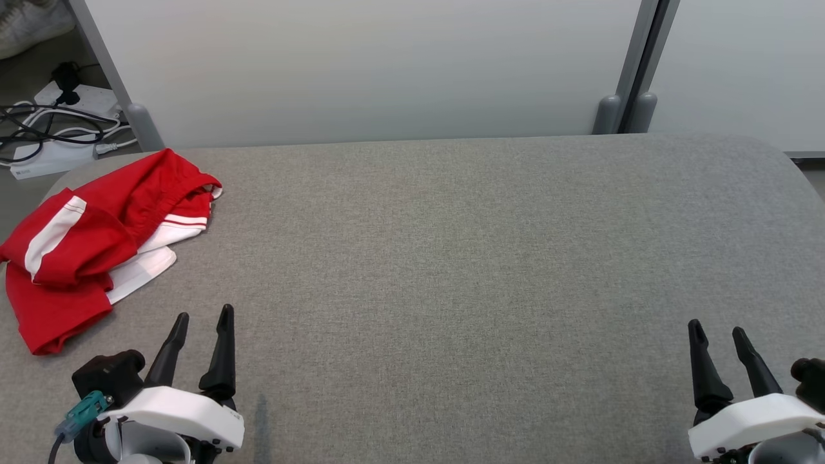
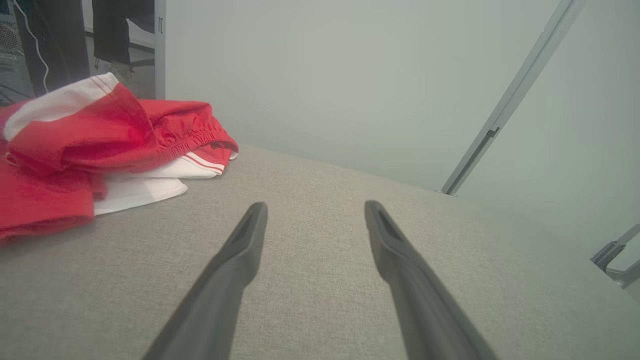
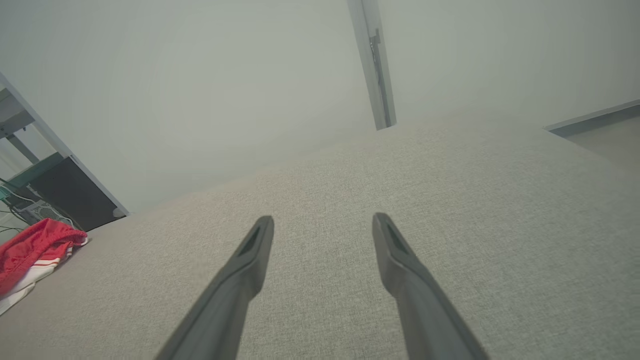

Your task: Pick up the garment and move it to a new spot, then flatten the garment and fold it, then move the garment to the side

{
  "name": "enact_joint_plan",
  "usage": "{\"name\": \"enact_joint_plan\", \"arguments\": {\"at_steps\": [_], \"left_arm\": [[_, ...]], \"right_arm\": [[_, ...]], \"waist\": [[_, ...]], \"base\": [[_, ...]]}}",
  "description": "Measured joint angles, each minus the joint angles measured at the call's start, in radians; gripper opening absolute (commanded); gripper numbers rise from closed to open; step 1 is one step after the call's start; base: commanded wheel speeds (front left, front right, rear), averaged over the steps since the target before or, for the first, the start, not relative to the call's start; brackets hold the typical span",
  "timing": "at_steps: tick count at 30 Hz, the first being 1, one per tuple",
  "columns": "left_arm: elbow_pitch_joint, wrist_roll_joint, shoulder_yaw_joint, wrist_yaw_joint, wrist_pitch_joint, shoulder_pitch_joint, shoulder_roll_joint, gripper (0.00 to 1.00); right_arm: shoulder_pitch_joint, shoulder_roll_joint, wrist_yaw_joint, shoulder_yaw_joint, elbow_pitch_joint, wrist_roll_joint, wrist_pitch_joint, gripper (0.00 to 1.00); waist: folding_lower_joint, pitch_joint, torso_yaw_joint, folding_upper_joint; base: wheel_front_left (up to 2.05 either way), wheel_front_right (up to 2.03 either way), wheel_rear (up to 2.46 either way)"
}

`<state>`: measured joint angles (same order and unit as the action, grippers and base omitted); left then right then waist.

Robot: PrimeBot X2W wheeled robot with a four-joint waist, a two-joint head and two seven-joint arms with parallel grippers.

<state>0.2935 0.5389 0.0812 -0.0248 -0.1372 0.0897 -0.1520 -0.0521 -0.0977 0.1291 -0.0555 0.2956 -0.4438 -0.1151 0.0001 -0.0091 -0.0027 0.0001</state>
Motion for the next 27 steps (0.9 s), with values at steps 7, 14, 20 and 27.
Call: {"name": "enact_joint_plan", "arguments": {"at_steps": [7,14,20,27], "left_arm": [[0.013,-0.063,0.000,0.013,-0.019,0.002,-0.002,1.00],[0.047,-0.115,-0.001,0.018,-0.035,0.014,-0.004,1.00],[0.069,-0.150,0.002,0.018,-0.041,0.022,-0.014,1.00],[0.087,-0.200,0.001,0.018,-0.049,0.036,-0.021,1.00]], "right_arm": [[-0.001,0.001,0.000,0.028,0.003,0.085,-0.027,1.00],[-0.002,-0.001,0.000,0.060,0.003,0.155,-0.049,1.00],[-0.002,-0.005,0.000,0.067,0.006,0.220,-0.064,1.00],[-0.002,-0.005,0.000,0.067,0.010,0.299,-0.083,1.00]], "waist": [[0.0000,0.000,-0.002,0.0000],[-0.0001,-0.005,-0.001,0.0000],[-0.0001,-0.007,0.006,0.0000],[0.0000,-0.006,0.010,0.0000]], "base": [[0.00,0.00,0.00],[0.00,0.00,0.00],[0.00,0.00,0.00],[0.00,0.00,0.00]]}}
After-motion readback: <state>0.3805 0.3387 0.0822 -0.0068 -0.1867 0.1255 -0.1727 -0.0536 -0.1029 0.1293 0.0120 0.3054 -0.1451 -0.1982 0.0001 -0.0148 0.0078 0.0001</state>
